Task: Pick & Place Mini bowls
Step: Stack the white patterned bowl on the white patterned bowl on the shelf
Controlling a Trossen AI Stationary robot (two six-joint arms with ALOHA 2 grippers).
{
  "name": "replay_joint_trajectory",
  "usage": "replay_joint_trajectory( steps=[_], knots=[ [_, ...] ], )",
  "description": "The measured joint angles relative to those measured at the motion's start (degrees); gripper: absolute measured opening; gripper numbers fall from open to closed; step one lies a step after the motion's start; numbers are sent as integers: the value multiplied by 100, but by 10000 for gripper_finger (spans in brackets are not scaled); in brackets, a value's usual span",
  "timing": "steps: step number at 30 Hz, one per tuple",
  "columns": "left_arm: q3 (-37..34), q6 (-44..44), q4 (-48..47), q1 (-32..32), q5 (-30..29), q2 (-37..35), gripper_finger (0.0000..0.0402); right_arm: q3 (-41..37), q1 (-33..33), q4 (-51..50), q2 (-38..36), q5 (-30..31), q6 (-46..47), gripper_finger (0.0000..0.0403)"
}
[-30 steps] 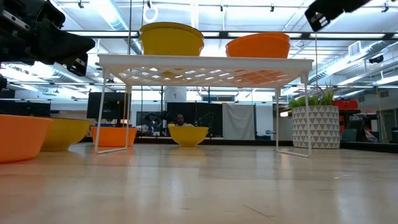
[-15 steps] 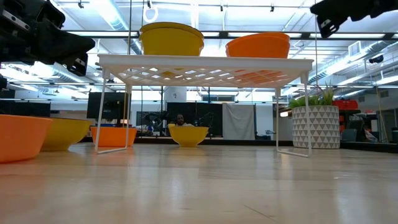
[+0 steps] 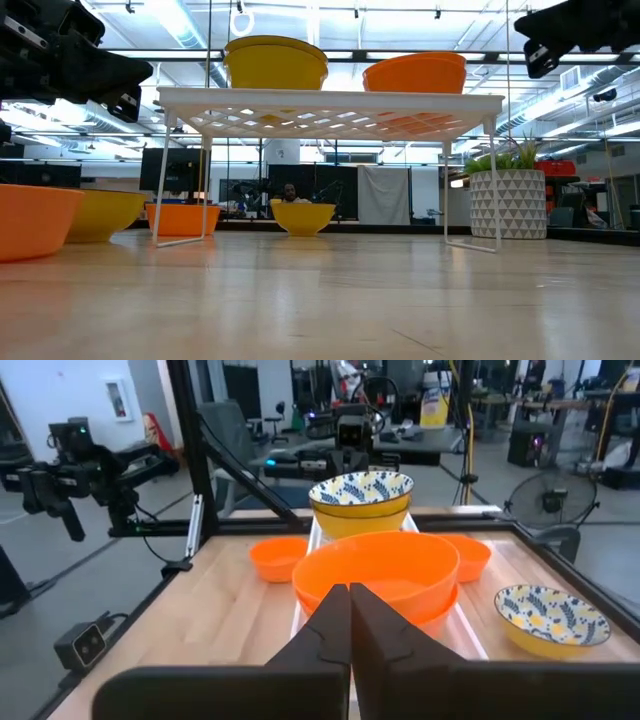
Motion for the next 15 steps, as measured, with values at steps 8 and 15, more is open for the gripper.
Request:
replay_joint_trajectory(
  steps=[8,15],
  knots=[
    [-1,0,0,0,0,-1,23,-597,0,562,-533,-14,24,0],
    [1,0,0,0,0,1,23,-973,0,874,-838,-14,23,0]
  ],
)
